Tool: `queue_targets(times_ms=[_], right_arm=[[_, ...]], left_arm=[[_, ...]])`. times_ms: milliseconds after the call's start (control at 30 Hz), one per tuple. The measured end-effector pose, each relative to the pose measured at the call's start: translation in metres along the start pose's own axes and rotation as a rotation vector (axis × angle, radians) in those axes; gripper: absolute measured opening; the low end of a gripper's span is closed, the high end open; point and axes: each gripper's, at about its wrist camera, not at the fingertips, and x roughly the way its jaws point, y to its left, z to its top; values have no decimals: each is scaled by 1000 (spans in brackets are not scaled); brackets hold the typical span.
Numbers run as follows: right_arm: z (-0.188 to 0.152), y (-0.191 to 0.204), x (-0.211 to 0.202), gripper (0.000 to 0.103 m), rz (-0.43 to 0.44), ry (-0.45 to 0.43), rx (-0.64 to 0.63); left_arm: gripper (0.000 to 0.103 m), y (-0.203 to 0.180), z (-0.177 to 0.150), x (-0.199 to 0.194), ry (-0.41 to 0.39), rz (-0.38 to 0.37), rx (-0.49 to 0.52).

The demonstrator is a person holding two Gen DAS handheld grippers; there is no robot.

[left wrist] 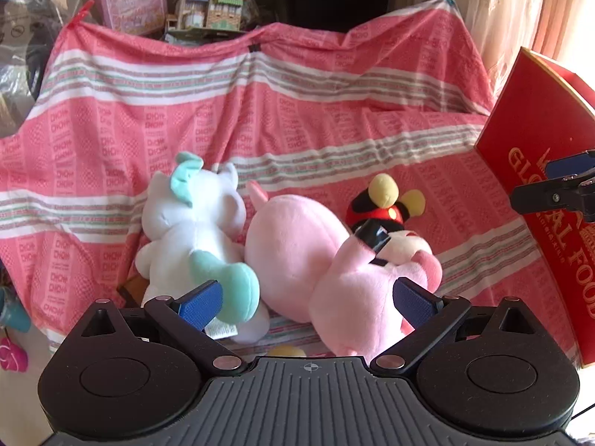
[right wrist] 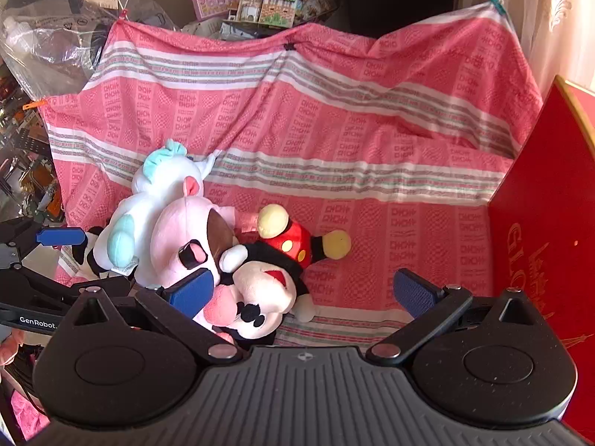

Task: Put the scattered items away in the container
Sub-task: 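Move both tools back over the toy pile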

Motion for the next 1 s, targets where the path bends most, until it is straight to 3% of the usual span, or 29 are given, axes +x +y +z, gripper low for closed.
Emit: queue_targets(times_ms=[433, 1000], right_arm=[[-17, 47, 45, 102, 43, 89, -33], [-41, 81, 66, 102, 67, 147, -42]], left_arm=[[101, 27, -39, 3, 37, 0, -69], [100, 64, -97, 13, 99, -36, -99]])
